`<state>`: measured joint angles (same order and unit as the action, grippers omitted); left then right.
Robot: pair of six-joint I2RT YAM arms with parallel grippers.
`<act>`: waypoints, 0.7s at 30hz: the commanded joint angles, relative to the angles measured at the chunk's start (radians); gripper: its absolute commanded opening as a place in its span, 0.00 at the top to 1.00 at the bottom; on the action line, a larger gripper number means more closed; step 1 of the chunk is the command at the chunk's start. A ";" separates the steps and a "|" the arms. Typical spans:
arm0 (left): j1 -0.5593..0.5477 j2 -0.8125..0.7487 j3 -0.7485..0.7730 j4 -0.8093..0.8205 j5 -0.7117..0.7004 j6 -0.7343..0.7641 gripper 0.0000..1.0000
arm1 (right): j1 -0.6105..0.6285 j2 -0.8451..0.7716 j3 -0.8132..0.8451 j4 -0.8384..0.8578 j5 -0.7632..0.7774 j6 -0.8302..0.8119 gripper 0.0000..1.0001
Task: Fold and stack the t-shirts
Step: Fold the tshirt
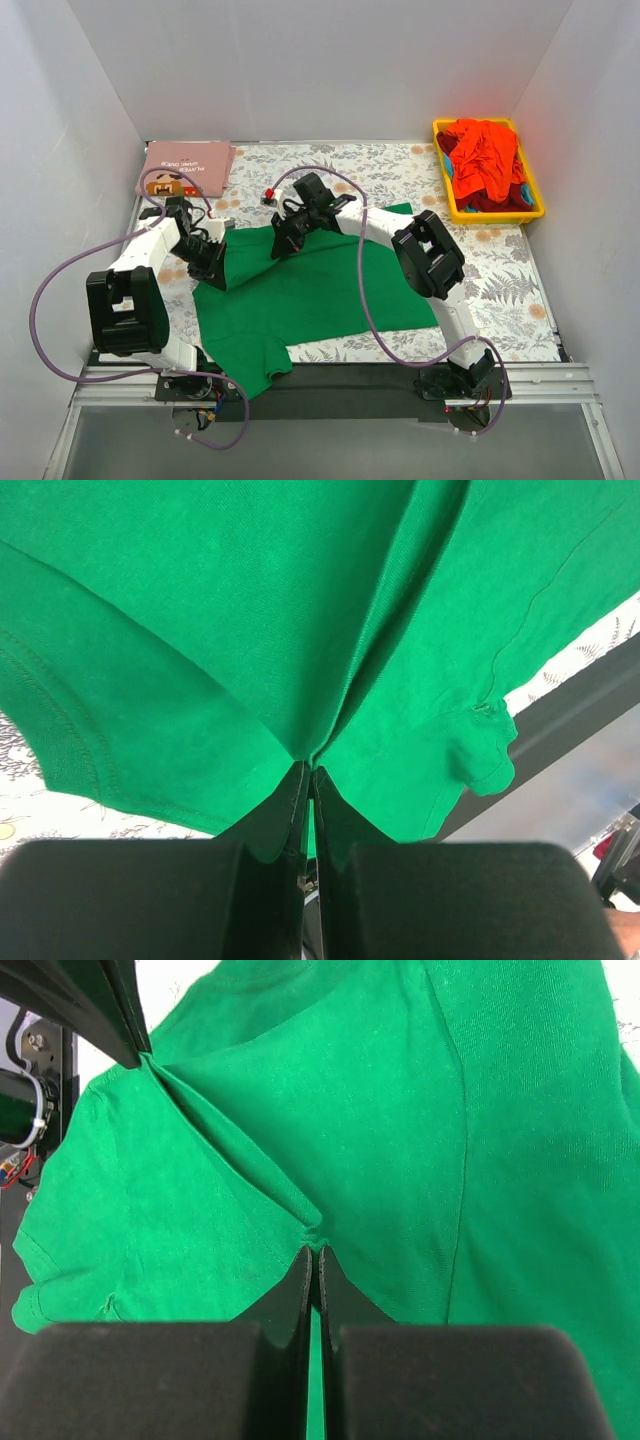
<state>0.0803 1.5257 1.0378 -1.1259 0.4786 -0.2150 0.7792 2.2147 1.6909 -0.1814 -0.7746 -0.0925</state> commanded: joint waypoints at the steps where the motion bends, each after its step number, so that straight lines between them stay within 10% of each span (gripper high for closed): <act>1: -0.011 -0.019 -0.016 -0.015 -0.002 0.014 1.00 | -0.001 -0.018 -0.008 0.011 -0.031 -0.024 0.99; 10: -0.030 0.005 -0.039 -0.003 0.000 0.022 0.95 | -0.001 -0.021 -0.033 0.004 -0.044 -0.039 0.99; 16: 0.071 0.037 0.187 -0.061 0.155 0.031 0.53 | -0.052 -0.047 0.055 -0.142 -0.060 -0.073 0.41; 21: 0.176 0.144 0.349 0.092 0.149 -0.087 0.52 | -0.233 -0.125 0.044 -0.177 -0.088 -0.052 0.39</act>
<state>0.2028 1.6371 1.3174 -1.1313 0.5880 -0.2321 0.6727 2.1933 1.6993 -0.3122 -0.8330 -0.1455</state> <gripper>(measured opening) 0.478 0.619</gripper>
